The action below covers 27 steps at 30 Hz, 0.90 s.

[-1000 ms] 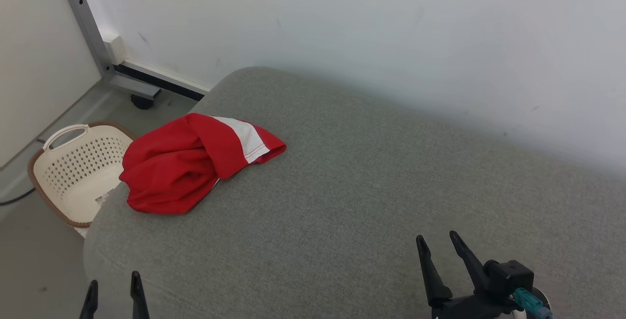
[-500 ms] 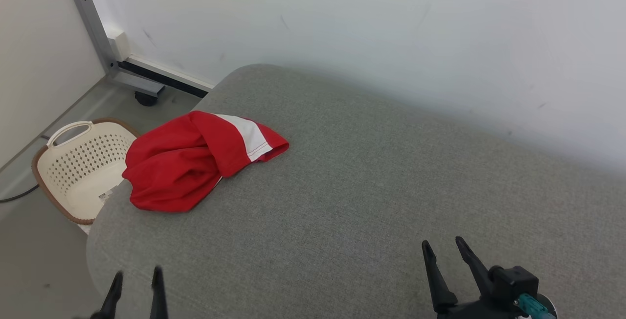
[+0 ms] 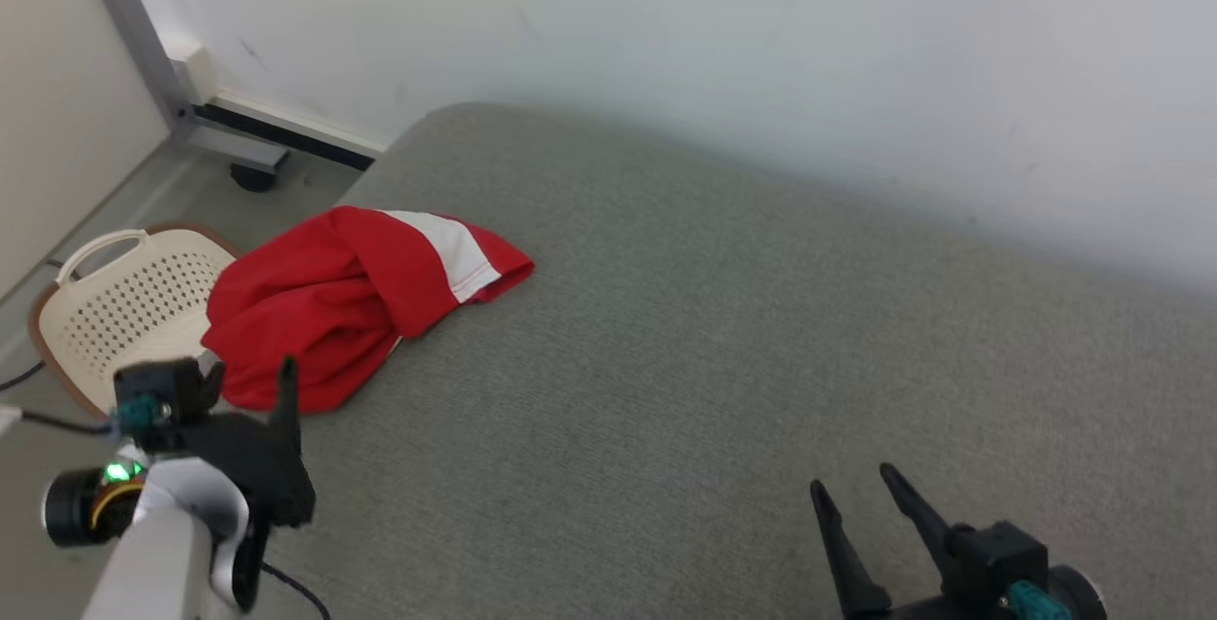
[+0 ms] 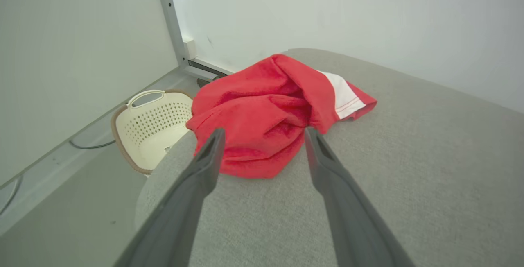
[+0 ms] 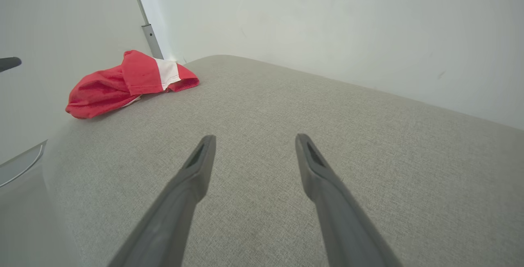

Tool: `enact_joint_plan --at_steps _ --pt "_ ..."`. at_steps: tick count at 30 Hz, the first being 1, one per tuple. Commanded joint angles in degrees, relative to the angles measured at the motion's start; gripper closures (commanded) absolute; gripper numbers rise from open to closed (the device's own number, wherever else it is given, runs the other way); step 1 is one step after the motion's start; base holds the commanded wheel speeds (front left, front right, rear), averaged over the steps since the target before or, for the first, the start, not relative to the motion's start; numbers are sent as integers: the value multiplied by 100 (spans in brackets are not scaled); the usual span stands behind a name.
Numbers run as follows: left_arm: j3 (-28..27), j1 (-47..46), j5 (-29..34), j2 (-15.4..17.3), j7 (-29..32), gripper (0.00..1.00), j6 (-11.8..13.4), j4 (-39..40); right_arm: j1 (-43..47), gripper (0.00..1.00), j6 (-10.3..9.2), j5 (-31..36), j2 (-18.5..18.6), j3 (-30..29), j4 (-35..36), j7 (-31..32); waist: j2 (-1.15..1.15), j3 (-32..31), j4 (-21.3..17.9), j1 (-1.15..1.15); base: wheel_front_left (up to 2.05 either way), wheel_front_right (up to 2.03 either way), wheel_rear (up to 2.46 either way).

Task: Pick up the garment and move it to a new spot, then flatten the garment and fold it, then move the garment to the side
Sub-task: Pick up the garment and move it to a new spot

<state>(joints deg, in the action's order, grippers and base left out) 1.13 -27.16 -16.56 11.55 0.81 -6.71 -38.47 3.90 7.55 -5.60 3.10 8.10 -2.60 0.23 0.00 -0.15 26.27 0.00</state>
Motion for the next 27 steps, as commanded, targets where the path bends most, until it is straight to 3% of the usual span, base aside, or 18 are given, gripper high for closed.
enact_joint_plan --at_steps 1,8,13,18,21,24,25,26,27 --pt "-19 -322 -29 32 138 0 31 -312 92 0 -14 93 142 -21 334 184 0 739 -677 0 0 0 0" --pt "-103 -1269 -140 98 438 0 194 -1189 376 0 -14 170 453 -214 1362 728 0 1419 -945 0 0 0 0" --pt "-135 -1835 -52 211 719 0 713 -1876 601 0 -14 168 598 -274 1962 1038 0 1863 -991 0 0 0 0" --pt "-277 -2123 -66 289 536 0 1306 -2378 644 0 -14 157 663 -298 2269 1157 0 2136 -1070 0 0 0 0" --pt "-226 -2204 24 340 401 0 1477 -2587 635 0 -14 163 678 -322 2337 1169 0 2183 -1094 0 0 0 0" --pt "-215 -2214 -37 253 342 0 1448 -2798 615 0 -14 190 660 -318 2315 1182 0 2151 -1096 0 0 0 0" --pt "-220 -2219 -56 259 301 17 1441 -2847 598 0 -14 192 645 -295 2297 1177 0 2126 -1096 0 0 0 0" --pt "-219 -2212 -64 252 269 76 1442 -2900 580 0 -14 180 631 -266 2269 1159 0 2082 -1096 0 0 0 0" --pt "-217 -2200 -92 234 211 100 1383 -2935 562 0 -14 165 614 -232 2246 1136 0 2036 -1100 0 0 0 0"
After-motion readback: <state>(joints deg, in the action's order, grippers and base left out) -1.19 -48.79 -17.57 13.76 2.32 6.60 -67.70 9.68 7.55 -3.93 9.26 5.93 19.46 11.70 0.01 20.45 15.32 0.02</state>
